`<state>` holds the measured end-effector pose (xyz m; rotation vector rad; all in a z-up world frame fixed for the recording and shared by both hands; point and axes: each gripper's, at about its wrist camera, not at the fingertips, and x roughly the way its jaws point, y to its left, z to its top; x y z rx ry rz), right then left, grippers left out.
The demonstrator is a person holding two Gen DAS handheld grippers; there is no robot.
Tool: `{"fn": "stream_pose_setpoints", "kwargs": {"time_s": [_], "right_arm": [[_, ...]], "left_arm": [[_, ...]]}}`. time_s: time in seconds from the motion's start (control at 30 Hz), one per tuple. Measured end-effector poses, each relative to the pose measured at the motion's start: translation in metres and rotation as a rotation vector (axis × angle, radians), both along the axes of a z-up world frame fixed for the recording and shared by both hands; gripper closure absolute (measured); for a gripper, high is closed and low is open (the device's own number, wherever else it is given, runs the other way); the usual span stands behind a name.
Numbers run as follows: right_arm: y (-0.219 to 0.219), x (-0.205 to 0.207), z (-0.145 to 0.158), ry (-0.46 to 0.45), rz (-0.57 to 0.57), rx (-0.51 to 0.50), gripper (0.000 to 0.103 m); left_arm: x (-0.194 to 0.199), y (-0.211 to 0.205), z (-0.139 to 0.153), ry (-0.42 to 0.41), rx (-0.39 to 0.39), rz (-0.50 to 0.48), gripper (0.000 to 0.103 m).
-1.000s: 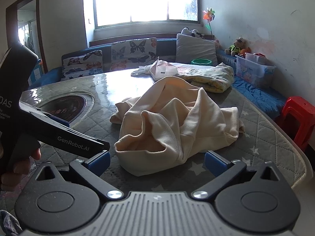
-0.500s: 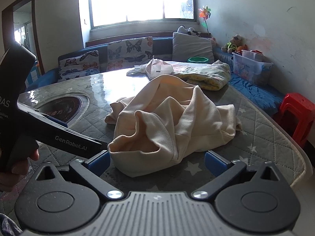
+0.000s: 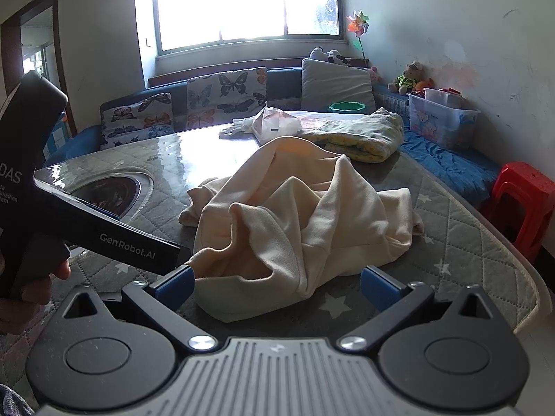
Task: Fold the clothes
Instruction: 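Lower both open grippers over the cream sweatshirt edge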
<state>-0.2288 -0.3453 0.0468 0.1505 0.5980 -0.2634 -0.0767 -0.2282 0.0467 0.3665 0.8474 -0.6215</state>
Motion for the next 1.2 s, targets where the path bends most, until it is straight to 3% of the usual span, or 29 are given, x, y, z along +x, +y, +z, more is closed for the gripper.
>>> {"fn": "stream_pose_setpoints", "kwargs": {"time_s": [1.2], "right_arm": [[-0.018, 0.016, 0.008, -0.034, 0.007, -0.01, 0.001]], "left_arm": [[0.017, -0.022, 0.012, -0.034, 0.004, -0.019, 0.001]]}}
